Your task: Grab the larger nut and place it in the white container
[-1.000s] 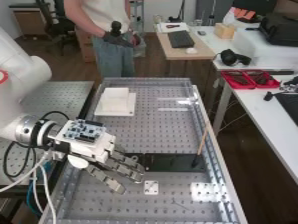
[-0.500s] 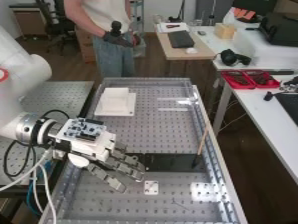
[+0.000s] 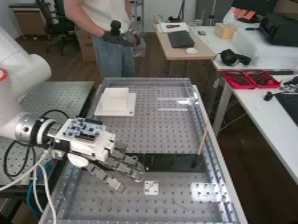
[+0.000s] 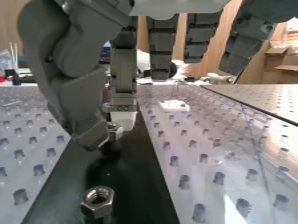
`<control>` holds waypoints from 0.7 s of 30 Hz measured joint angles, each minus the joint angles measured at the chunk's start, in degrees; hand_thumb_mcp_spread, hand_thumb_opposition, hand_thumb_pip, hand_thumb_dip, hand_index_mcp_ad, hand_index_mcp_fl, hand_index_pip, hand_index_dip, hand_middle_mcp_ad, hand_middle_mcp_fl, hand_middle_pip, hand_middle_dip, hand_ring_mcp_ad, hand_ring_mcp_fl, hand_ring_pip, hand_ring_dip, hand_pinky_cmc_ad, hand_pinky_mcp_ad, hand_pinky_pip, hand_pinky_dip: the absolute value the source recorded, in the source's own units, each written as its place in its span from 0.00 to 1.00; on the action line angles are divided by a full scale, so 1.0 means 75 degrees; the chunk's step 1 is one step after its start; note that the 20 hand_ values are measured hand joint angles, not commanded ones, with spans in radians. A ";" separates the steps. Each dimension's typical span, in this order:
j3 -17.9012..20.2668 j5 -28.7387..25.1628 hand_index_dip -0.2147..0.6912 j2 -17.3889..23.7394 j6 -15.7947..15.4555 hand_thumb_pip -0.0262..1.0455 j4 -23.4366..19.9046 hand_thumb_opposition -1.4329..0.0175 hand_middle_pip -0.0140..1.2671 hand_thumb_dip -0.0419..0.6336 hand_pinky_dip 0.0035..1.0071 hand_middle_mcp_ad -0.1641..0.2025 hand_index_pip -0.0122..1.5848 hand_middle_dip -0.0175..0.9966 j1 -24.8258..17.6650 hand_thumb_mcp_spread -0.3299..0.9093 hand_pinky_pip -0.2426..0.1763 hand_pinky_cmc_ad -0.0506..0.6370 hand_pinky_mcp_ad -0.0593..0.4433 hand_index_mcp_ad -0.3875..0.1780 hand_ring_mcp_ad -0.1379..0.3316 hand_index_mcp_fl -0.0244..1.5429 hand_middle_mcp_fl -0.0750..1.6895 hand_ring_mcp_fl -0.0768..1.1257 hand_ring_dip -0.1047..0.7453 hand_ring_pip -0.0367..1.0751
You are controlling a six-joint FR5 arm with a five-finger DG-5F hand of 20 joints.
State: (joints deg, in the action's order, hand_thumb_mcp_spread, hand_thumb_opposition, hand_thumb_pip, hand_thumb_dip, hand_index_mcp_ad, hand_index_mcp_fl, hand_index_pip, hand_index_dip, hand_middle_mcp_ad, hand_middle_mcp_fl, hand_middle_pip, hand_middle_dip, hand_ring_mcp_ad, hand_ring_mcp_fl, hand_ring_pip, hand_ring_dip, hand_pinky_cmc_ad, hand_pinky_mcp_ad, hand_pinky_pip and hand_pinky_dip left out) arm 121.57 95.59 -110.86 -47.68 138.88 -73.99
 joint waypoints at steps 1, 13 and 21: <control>0.0000 0.0009 0.39 0.0006 -0.0001 0.60 0.0011 0.40 0.12 0.40 0.18 0.60 0.89 0.20 0.0009 0.60 0.43 0.62 0.68 0.48 0.57 0.18 0.14 0.08 0.15 0.12; 0.0074 0.0003 0.37 0.0059 0.0046 0.62 -0.0050 0.40 0.12 0.41 0.24 0.60 0.89 0.20 0.0023 0.57 0.43 0.62 0.68 0.48 0.56 0.14 0.13 0.08 0.15 0.12; 0.0165 -0.0044 0.37 0.0076 0.0087 0.64 -0.0146 0.40 0.12 0.41 0.24 0.60 0.90 0.20 0.0010 0.57 0.44 0.62 0.68 0.47 0.56 0.13 0.13 0.08 0.15 0.12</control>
State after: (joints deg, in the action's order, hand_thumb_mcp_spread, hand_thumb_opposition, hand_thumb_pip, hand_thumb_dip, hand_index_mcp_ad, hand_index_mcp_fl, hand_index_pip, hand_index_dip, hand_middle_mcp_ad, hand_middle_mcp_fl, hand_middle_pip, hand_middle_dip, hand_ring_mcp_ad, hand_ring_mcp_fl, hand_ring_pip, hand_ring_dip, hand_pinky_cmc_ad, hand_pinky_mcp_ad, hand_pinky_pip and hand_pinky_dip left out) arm 122.81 95.26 -110.29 -47.03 137.78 -73.92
